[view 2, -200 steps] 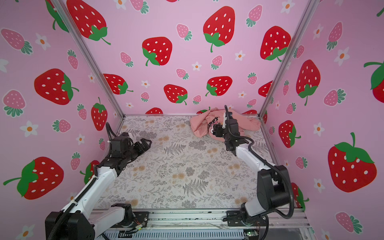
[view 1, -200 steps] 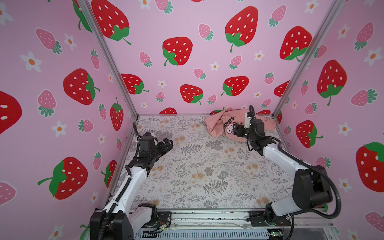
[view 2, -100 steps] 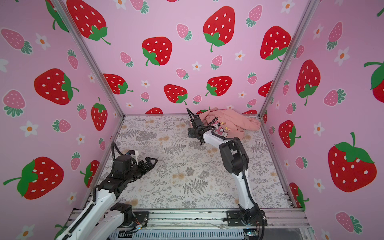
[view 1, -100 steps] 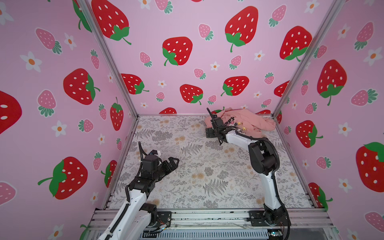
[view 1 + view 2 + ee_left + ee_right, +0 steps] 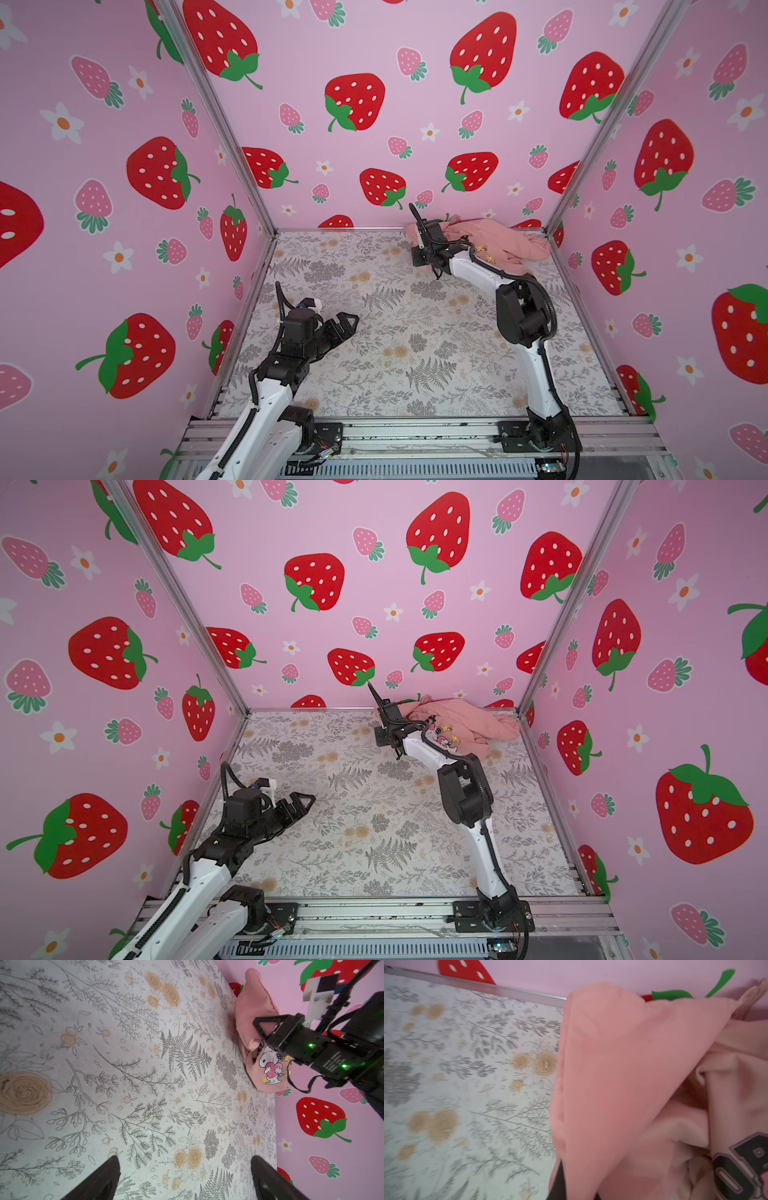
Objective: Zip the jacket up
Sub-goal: 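Reach the right gripper to the pink jacket and grasp it while the left arm rises, then lift the jacket with the right gripper while the left gripper grasps it too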
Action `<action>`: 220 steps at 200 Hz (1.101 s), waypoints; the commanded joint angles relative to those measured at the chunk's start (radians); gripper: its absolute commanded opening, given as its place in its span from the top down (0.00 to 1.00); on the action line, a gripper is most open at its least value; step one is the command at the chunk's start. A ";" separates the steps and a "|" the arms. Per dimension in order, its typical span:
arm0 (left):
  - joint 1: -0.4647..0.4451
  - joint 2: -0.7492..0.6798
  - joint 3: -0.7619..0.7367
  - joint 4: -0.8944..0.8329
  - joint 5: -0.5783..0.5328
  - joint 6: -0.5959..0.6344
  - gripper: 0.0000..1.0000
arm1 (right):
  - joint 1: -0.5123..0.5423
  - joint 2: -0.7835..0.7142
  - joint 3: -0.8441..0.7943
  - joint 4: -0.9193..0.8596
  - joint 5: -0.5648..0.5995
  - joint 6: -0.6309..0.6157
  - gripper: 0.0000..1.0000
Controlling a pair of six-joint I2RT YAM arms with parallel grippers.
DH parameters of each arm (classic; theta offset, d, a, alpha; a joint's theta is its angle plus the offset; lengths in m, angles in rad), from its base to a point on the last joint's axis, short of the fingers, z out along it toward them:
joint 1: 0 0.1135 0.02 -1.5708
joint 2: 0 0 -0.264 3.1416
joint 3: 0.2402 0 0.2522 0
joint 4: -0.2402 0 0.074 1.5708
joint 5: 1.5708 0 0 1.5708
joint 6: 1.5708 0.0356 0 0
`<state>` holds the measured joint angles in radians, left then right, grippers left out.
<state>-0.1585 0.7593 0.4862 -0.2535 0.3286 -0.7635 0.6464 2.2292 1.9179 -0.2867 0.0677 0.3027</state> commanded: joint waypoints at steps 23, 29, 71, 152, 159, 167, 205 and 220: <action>-0.055 0.036 0.167 0.163 0.000 0.116 0.01 | 0.021 -0.190 0.292 -0.198 -0.313 -0.066 1.00; -0.073 0.039 0.183 0.181 -0.017 0.138 0.01 | 0.021 -0.201 0.332 -0.220 -0.340 -0.064 1.00; -0.245 0.067 0.260 0.315 -0.145 0.346 0.01 | 0.020 -0.310 0.495 -0.242 -0.448 -0.017 1.00; -0.516 0.247 0.449 0.311 -0.519 0.762 0.01 | 0.004 -0.419 0.495 -0.146 -0.673 0.151 1.00; -0.518 0.269 0.459 0.325 -0.573 0.784 0.01 | 0.004 -0.423 0.495 -0.140 -0.692 0.164 1.00; -0.518 0.284 0.470 0.338 -0.621 0.804 0.01 | 0.004 -0.431 0.494 -0.136 -0.713 0.172 1.00; -0.516 0.253 0.449 0.435 -0.714 0.872 0.01 | 0.002 -0.483 0.473 -0.144 -0.759 0.177 1.00; -0.517 0.215 0.448 0.419 -0.686 0.869 0.01 | 0.002 -0.501 0.458 -0.150 -0.772 0.176 1.00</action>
<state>-0.6743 1.0443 0.9115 0.1005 -0.3027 0.0399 0.6518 1.8111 2.3802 -0.4889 -0.6403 0.4709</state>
